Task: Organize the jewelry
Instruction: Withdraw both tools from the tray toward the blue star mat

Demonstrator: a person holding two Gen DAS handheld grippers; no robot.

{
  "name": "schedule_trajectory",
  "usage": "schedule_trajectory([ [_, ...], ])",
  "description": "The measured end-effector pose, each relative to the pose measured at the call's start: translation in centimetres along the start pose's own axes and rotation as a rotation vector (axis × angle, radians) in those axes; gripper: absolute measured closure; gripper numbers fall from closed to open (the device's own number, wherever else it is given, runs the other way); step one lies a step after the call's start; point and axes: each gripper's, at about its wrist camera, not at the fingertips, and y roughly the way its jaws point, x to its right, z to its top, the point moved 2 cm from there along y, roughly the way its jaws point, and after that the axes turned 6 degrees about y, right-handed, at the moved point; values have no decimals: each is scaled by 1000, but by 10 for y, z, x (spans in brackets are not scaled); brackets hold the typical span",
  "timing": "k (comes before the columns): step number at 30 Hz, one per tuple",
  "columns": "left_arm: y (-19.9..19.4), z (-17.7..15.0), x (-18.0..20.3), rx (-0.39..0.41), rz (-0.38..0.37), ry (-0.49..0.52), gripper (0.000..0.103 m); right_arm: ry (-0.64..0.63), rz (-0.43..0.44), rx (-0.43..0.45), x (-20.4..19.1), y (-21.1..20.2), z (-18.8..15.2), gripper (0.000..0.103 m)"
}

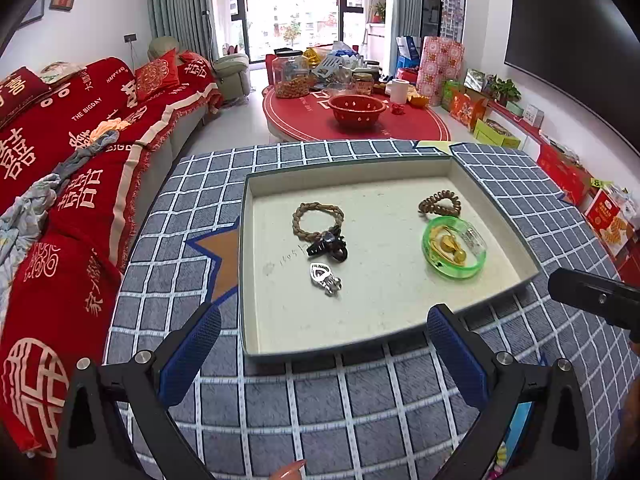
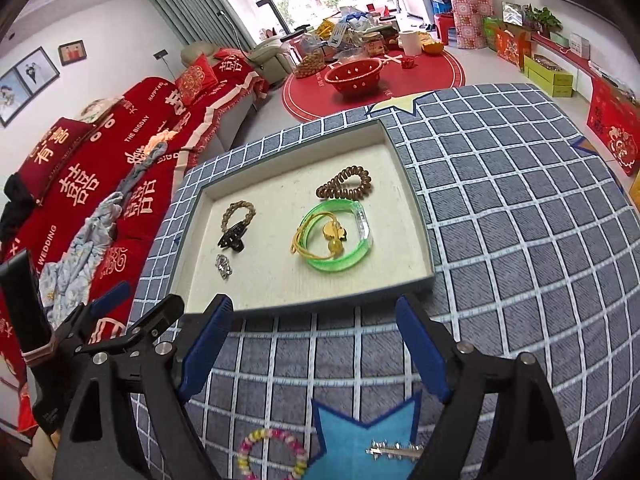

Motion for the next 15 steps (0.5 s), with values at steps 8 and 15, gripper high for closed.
schedule_trajectory([
  [8,-23,-30,18,-11,-19,24,0,-15,2,43,4,-25,-19,0],
  [15,-33,-57,22,-41,-51,-6,0,18,1,25,22,-47,-33,0],
])
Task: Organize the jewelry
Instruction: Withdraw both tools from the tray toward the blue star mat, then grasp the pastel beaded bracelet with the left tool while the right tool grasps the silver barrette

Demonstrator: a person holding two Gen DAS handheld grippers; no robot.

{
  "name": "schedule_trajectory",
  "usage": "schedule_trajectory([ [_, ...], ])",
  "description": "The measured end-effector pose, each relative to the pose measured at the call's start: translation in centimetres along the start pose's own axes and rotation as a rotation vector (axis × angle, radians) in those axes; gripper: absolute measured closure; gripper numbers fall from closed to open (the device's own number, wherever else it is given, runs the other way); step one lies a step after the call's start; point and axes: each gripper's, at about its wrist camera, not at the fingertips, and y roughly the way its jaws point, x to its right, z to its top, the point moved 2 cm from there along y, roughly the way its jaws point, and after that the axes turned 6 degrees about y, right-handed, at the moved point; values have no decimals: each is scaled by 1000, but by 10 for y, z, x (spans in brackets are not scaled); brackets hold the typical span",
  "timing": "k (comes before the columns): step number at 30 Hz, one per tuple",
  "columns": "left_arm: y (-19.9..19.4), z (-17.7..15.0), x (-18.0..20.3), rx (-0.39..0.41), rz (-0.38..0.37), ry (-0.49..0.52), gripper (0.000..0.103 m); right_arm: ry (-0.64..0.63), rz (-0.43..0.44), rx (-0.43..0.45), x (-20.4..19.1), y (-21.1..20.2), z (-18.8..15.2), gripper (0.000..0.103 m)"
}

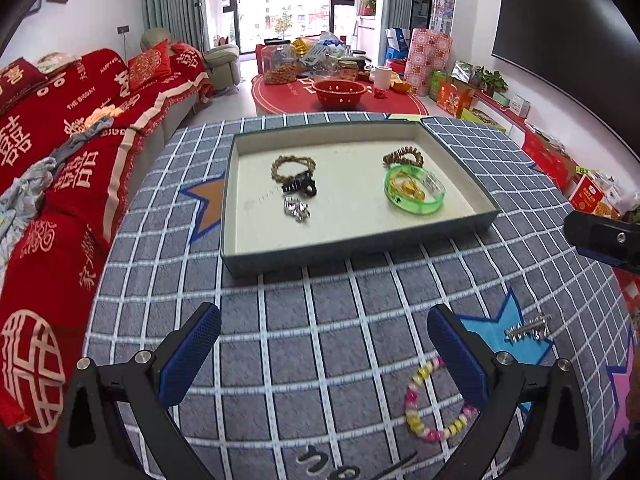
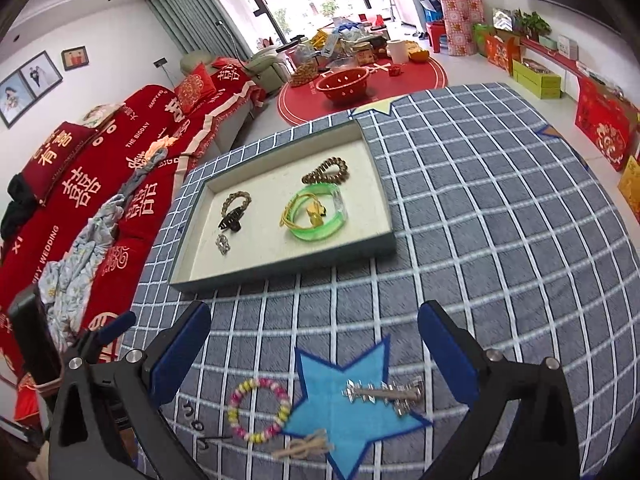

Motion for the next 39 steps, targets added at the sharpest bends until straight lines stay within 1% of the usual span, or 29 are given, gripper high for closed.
schedule_trajectory([
  [3,1,-12,3,-34,-48,-13,0,9,-3,0,10,-10,-9,0],
  [6,0,-26,8,-47,-63,-28,0,4,-25,-2,18,-18,-19,0],
  [12,1,-48,26,-73,-63,10,0,11,-100,-39,45,-20,-46,0],
  [18,1,-57,36,-77,-45,41,0,-5,-156,-71,61,-15,-66,0],
  [21,2,-58,35,-82,-39,39,0,-41,-179,-75,62,-14,-70,0],
  [23,2,-58,34,-83,-35,38,0,-87,-199,-71,59,-12,-71,0],
  [26,4,-58,36,-89,-29,41,0,-195,-229,-66,49,-9,-70,1],
  [29,9,-56,38,-97,-37,46,0,-308,-243,-82,37,-1,-68,8],
  [32,13,-54,40,-106,-38,57,0,-408,-236,-110,28,8,-66,20],
  [33,15,-53,40,-109,-39,60,0,-433,-232,-123,27,12,-65,27],
  [34,16,-53,40,-112,-42,61,0,-450,-229,-136,26,15,-65,31],
  [37,21,-51,41,-121,-49,65,0,-511,-217,-173,23,26,-62,39],
  [39,24,-50,41,-127,-57,67,0,-555,-207,-198,21,32,-60,40],
])
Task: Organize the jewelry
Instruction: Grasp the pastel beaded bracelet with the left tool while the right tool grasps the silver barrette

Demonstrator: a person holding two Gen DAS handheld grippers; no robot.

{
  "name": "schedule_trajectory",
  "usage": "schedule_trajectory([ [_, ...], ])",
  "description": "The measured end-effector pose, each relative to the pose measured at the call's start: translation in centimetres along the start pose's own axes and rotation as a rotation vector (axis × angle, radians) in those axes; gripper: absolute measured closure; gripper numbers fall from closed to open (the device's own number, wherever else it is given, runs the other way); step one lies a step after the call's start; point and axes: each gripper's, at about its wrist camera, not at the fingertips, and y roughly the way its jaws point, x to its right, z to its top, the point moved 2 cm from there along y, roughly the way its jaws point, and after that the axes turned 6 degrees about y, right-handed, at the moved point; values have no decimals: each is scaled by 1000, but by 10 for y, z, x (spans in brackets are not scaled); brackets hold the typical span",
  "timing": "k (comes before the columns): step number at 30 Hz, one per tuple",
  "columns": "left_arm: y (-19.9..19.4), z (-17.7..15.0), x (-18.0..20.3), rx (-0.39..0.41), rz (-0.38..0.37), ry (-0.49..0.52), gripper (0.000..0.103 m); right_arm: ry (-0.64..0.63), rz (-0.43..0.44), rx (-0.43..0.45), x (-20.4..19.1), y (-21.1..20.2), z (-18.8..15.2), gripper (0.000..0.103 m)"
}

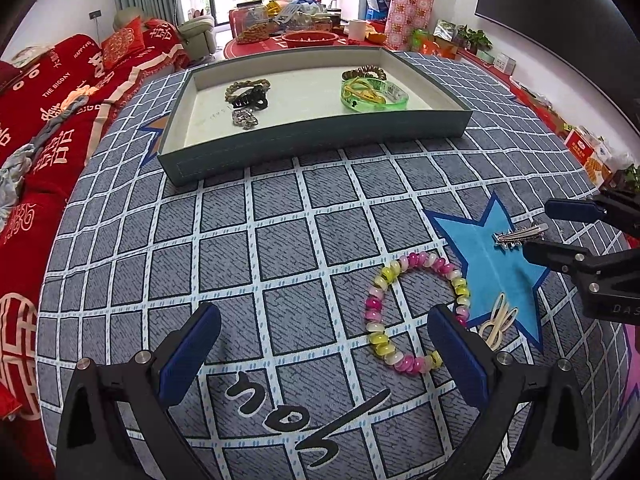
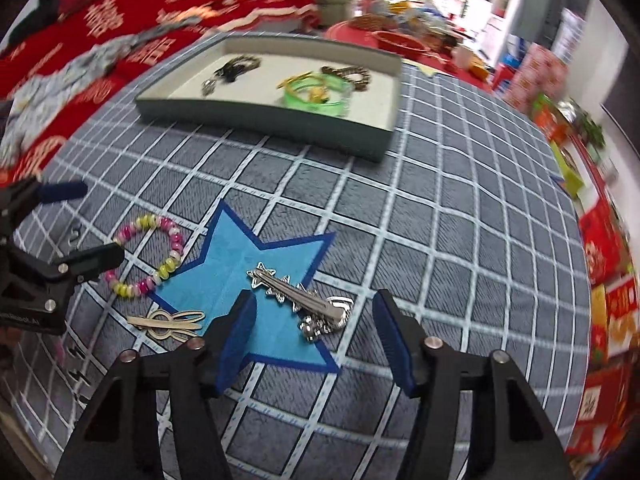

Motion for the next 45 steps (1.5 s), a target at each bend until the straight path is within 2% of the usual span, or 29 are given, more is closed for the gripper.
schedule_trajectory([
  [3,3,1,1,-7,-22,5,0,-58,12,-21,-6,5,5,41],
  [8,6,4,8,-11,-39,35,0,-160,21,-83,-18,17,9,51],
  [11,7,4,12,-14,-40,53,0,-184,26,-92,-21,18,11,55],
  [13,9,4,15,-25,-46,65,8,-189,27,-98,-24,19,12,60],
  [16,8,2,20,-25,-37,93,9,-178,31,-109,-26,19,11,64],
  [18,6,2,23,-19,-41,103,18,-168,25,-111,-27,18,11,66],
  [19,5,2,25,-18,-46,112,20,-163,27,-114,-28,18,11,72],
  [22,2,2,29,-9,-57,127,39,-155,12,-115,-32,19,11,72],
  [24,0,3,32,-1,-66,138,65,-146,3,-109,-34,18,9,73],
  [25,0,3,32,-2,-69,140,70,-136,1,-103,-34,17,9,82],
  [26,0,4,31,-3,-73,137,80,-119,-1,-101,-34,16,8,87],
  [29,-2,3,28,-3,-104,111,80,-50,7,-84,-28,10,11,96],
  [31,-4,2,26,4,-107,100,80,-2,27,-72,-23,6,14,99],
  [40,-16,6,16,39,-121,75,81,173,120,-31,0,-11,18,99],
  [45,-17,4,13,39,-113,69,81,209,135,-65,11,-6,13,97],
])
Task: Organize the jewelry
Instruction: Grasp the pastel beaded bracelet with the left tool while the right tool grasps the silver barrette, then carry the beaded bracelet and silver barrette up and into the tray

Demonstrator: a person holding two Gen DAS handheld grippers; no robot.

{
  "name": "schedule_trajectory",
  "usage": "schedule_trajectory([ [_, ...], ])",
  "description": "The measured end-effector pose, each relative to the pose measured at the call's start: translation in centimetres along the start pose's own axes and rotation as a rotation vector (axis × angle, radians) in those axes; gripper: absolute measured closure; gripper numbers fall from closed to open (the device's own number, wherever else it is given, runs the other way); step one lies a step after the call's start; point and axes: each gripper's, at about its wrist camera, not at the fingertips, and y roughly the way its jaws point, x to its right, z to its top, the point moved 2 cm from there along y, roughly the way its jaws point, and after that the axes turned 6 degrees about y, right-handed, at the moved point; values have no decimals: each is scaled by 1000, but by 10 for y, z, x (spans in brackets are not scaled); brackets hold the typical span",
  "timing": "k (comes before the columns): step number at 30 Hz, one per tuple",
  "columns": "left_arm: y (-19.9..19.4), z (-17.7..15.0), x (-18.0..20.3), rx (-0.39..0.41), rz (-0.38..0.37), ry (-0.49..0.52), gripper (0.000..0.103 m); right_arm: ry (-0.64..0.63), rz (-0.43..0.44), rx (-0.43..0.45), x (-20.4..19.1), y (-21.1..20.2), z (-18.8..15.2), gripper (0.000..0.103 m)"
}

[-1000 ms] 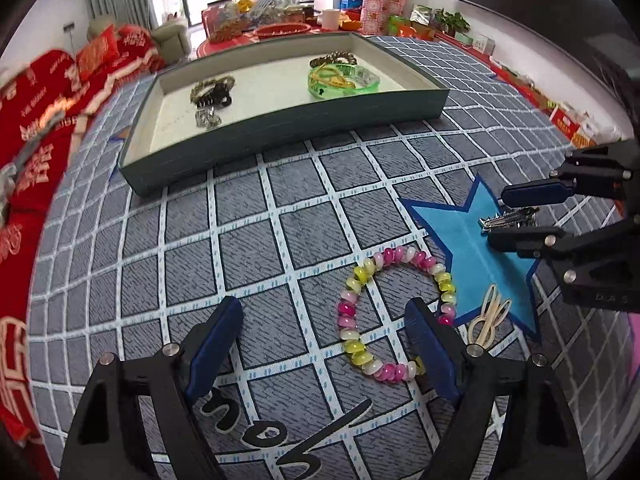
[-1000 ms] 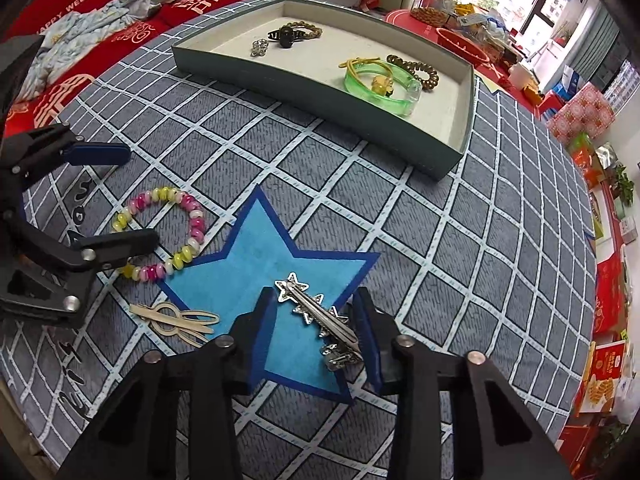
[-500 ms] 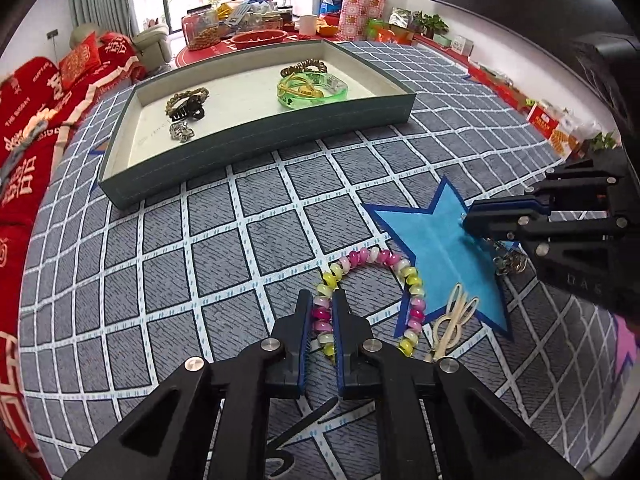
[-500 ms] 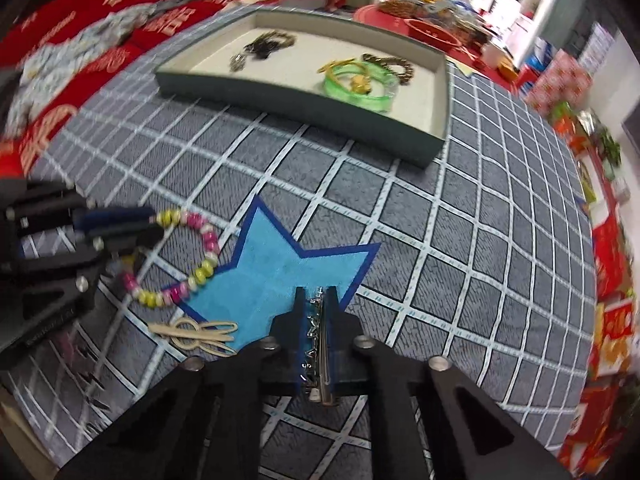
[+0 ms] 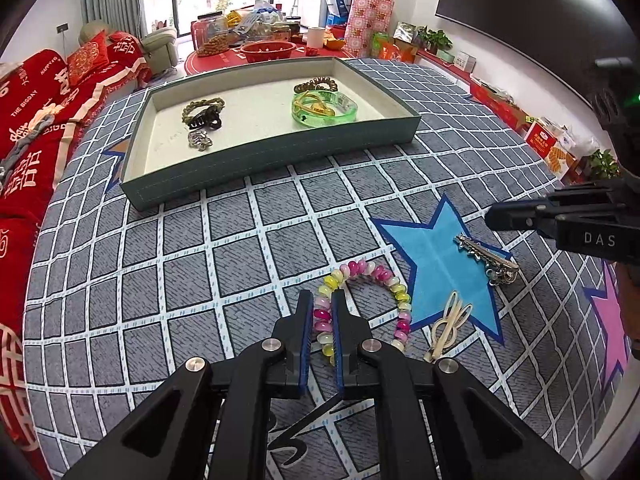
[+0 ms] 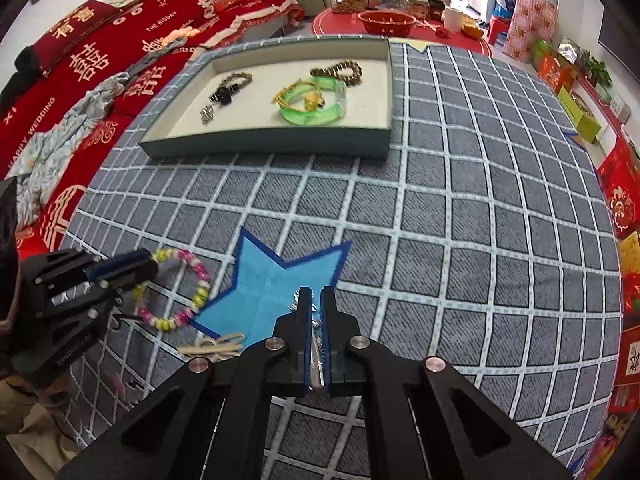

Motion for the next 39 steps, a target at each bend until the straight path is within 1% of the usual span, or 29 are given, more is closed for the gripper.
schedule_trajectory([
  [2,-1,-1,-1,0,1,-3,81,2,4,-17,1,3,-2,93],
  [3,-1,-1,-1,0,2,-4,81,0,9,-25,1,4,-4,86],
  [4,-1,-1,-1,0,2,-4,81,-4,14,-31,-1,5,-5,74],
  [6,-1,-1,-2,0,1,-5,81,-20,8,-31,-5,6,-7,59],
  [9,-1,-2,-2,-1,1,-4,81,-53,-21,-43,-14,13,-8,60],
  [11,-1,-2,-2,0,-2,-6,81,-67,-40,-64,-18,19,-9,62],
  [12,-2,-1,-2,1,-4,-6,81,-75,-49,-74,-20,22,-9,69],
  [13,-2,-1,-2,2,-6,-7,81,-84,-61,-89,-22,26,-10,72],
  [14,-2,-2,-2,5,-9,-7,81,-99,-87,-80,-24,26,-11,75],
  [15,-2,-1,-2,6,-12,-7,81,-107,-106,-84,-26,27,-11,85],
  [16,-3,-1,-2,10,-17,-9,81,-105,-112,-82,-26,28,-10,85],
  [19,-7,0,-3,19,-33,-20,81,-53,-77,-58,-20,23,-9,86],
  [20,-7,0,-3,20,-37,-23,81,-28,-63,-42,-17,19,-8,91],
  [21,-9,0,-4,23,-40,-27,81,0,-41,-31,-14,15,-7,93],
  [22,-10,1,-5,25,-42,-30,81,21,-24,-22,-11,11,-6,99],
  [24,-13,2,-6,33,-46,-34,81,56,-2,0,-6,4,-4,99],
  [26,-15,3,-7,39,-46,-35,81,59,-4,14,-4,-1,-2,99],
  [29,-17,4,-8,43,-44,-34,81,60,13,3,-6,-3,-3,99],
  [32,-19,4,-8,45,-41,-35,81,77,34,-27,-5,2,-5,97],
  [35,-21,3,-9,49,-39,-35,81,65,19,-51,-7,9,-8,93],
  [37,-22,3,-10,50,-36,-33,81,52,5,-66,-11,13,-11,86],
  [39,-23,2,-10,51,-36,-35,81,34,-24,-74,-14,17,-12,86],
])
